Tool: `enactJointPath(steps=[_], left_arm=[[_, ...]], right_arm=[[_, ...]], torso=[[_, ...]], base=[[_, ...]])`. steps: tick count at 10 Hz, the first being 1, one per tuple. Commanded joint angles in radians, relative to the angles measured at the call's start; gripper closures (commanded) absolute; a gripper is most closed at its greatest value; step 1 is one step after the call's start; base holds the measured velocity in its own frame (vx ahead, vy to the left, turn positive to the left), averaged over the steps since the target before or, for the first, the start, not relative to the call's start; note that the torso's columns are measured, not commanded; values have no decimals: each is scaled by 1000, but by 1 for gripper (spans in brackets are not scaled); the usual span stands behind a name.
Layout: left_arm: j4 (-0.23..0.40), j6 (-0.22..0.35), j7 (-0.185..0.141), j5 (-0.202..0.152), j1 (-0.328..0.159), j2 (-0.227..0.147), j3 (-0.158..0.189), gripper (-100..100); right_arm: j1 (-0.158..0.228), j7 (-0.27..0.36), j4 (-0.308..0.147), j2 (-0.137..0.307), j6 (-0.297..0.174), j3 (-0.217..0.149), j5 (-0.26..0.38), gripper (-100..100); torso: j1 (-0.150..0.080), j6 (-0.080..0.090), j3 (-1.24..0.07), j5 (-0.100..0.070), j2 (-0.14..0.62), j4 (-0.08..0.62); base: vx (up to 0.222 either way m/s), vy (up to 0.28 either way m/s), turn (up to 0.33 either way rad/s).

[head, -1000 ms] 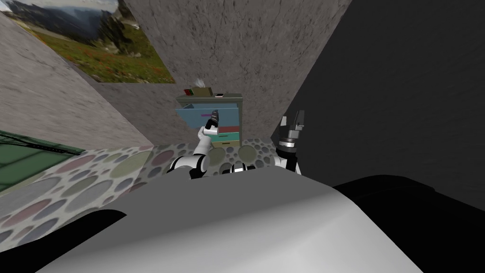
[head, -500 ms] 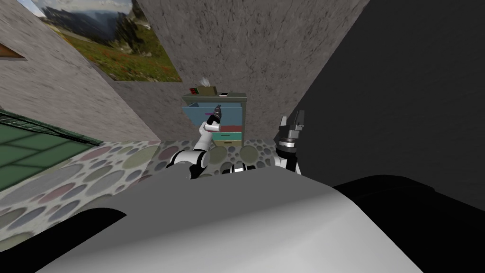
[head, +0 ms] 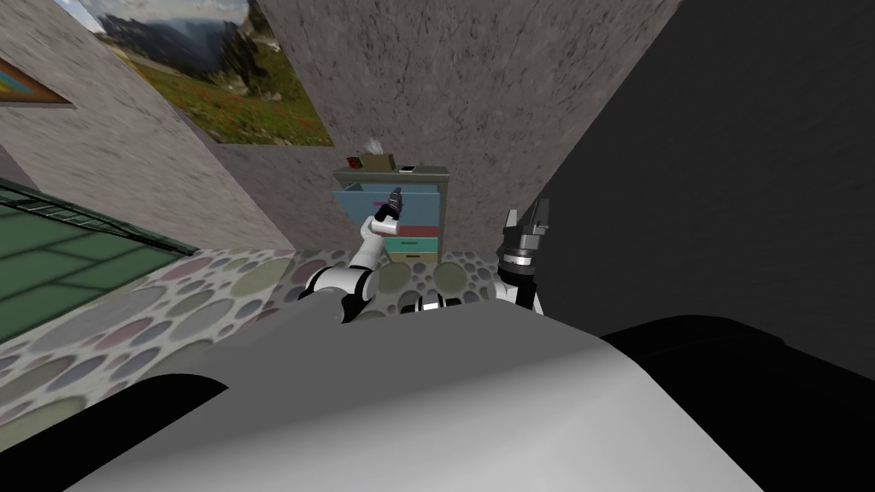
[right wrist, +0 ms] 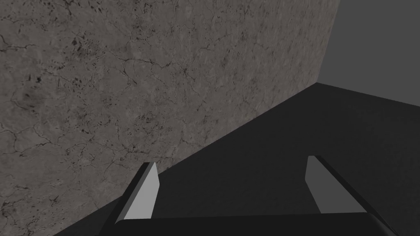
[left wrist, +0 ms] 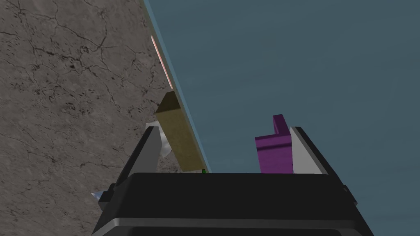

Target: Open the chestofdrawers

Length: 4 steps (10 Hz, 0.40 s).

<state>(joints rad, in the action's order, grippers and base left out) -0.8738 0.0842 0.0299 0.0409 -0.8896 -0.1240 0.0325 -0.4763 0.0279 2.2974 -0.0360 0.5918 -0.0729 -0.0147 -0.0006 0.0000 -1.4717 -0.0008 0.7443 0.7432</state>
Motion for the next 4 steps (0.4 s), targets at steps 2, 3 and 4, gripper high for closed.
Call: enactJointPath(steps=[2, 3, 4], left_arm=[[3, 3, 0, 0, 4, 1, 0, 0], [4, 4, 0, 0, 5, 1, 0, 0], [5, 4, 0, 0, 6, 1, 0, 0]], right_arm=[[0, 0, 0, 0, 0, 0, 0, 0], [0, 0, 0, 0, 0, 0, 0, 0], [0, 0, 0, 0, 0, 0, 0, 0]], torso=[[0, 0, -2, 0, -3, -2], [0, 0, -3, 0, -4, -3], [0, 0, -3, 0, -5, -3]], base=[[0, 0, 0], [0, 0, 0], [0, 0, 0]])
